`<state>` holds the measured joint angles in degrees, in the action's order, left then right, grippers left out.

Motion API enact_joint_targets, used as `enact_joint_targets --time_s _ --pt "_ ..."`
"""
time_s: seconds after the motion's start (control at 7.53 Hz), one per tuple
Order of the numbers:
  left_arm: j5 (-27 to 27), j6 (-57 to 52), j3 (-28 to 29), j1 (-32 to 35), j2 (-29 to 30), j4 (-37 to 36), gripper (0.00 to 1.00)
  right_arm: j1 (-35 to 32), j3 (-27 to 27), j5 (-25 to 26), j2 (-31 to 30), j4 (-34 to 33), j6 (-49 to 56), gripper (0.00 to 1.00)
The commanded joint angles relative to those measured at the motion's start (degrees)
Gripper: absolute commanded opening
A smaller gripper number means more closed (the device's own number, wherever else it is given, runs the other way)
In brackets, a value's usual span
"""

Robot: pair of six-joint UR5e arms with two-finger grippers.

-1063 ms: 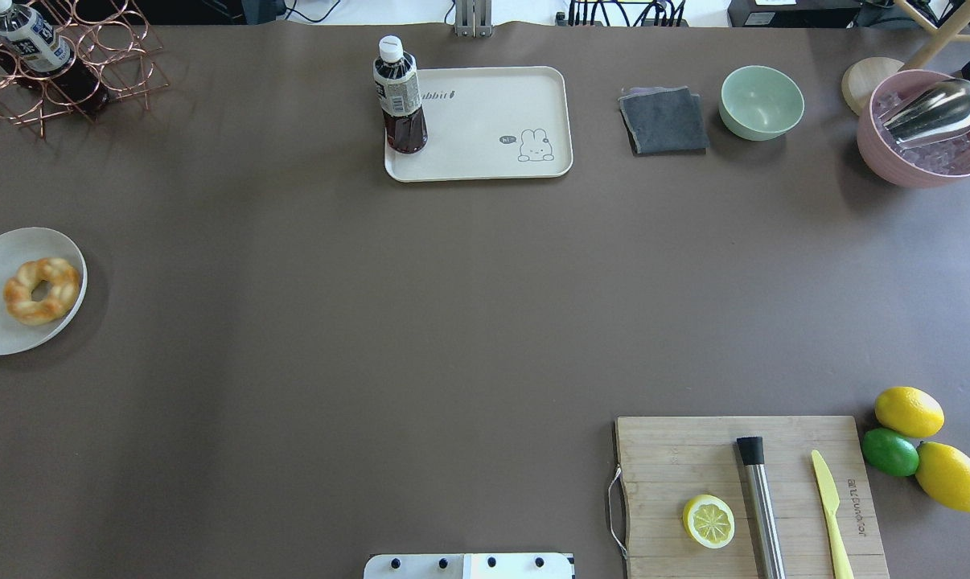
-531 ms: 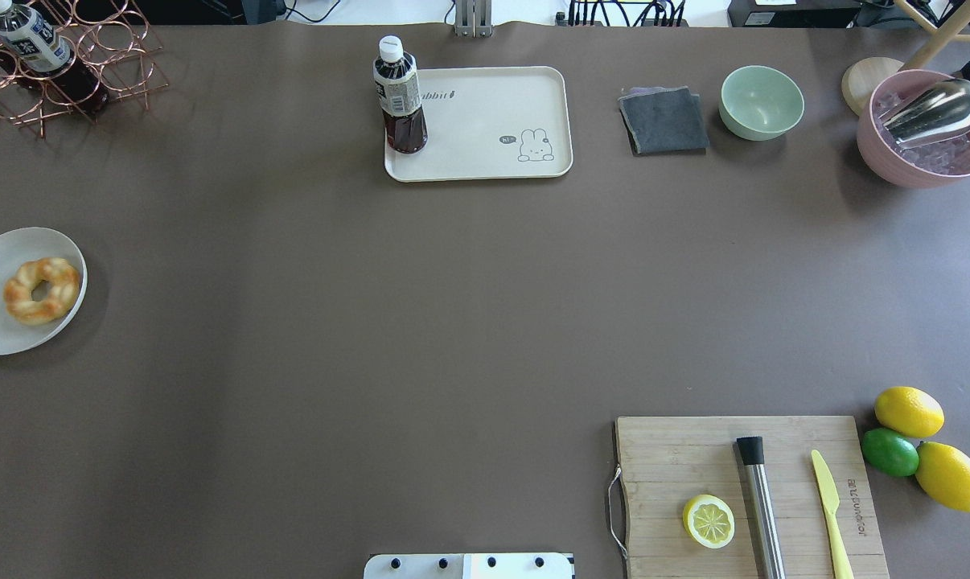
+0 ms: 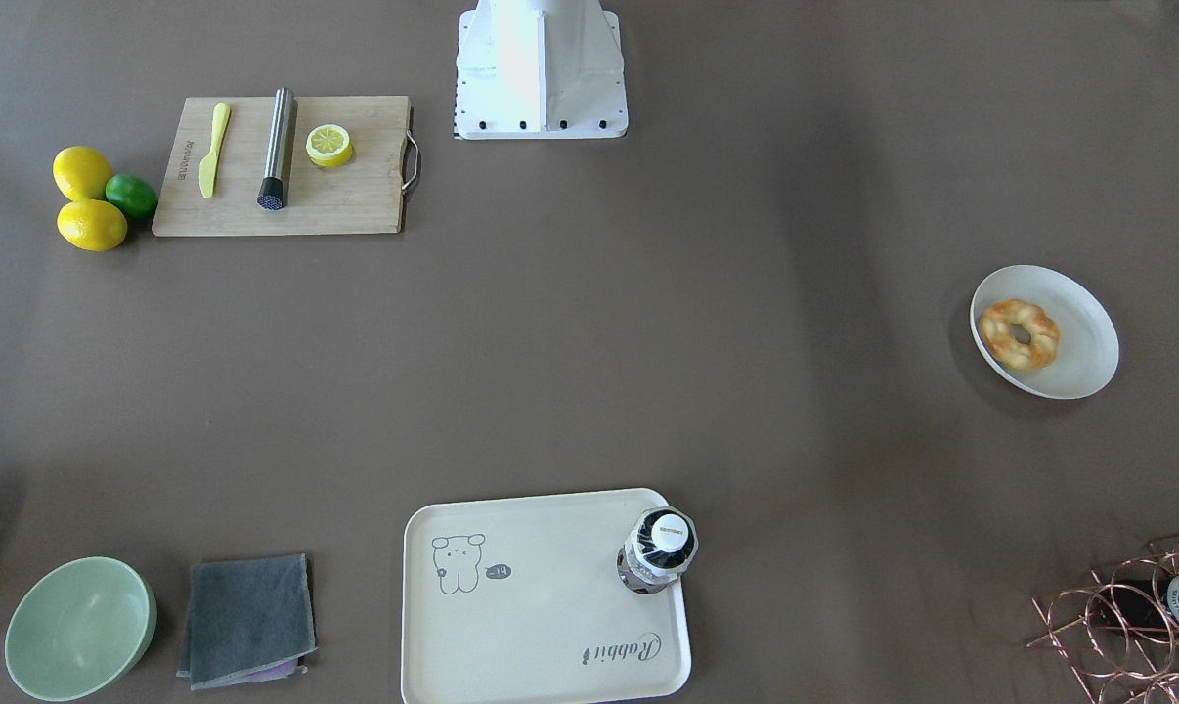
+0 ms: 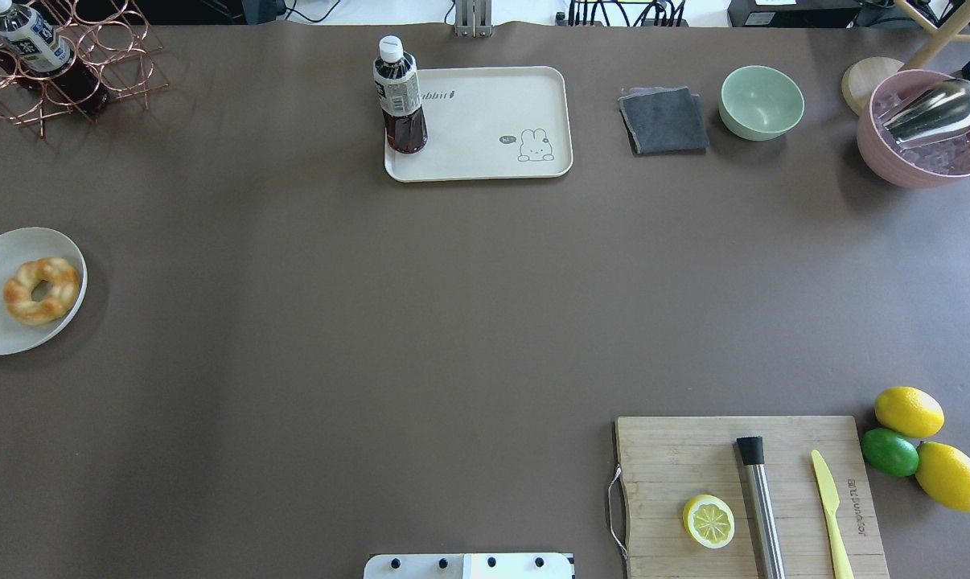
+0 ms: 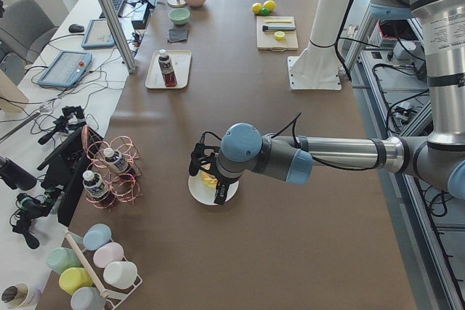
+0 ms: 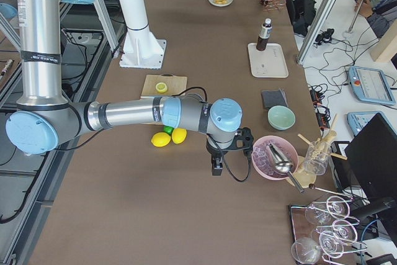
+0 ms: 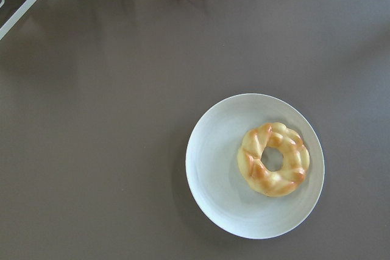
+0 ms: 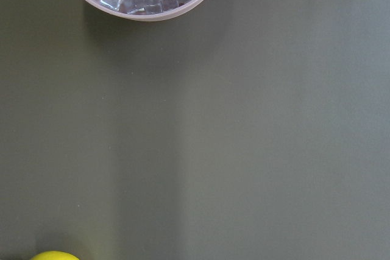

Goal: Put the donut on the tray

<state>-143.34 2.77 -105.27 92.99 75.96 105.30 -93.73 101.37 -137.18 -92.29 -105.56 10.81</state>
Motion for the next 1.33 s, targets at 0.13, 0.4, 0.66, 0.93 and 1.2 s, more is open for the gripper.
enact_joint_targets --time_s 0.13,0.4,0.66,0.93,1.2 --pt "1.75 0.3 0.16 -0.01 -0.29 -0.01 0.98 0.04 0.76 -0.11 0.0 -0.09 0.09 1.0" --pt "1.75 0.22 0.24 -0.09 -0.64 -0.01 0.98 0.04 1.54 -0.72 0.09 0.09 0.09 1.0" --pt "2.45 0.13 2.51 -3.4 -0.03 0.17 0.98 0.3 2.16 -1.42 -0.53 0.18 0.09 1.0" --pt "8.6 2.75 8.99 -7.29 5.57 1.22 0.98 0.57 2.16 -2.3 -0.96 0.27 0.0 1.0" --pt "8.7 8.86 20.58 -11.05 10.59 12.4 0.97 0.83 1.99 -3.35 -1.49 0.27 0.0 1.0"
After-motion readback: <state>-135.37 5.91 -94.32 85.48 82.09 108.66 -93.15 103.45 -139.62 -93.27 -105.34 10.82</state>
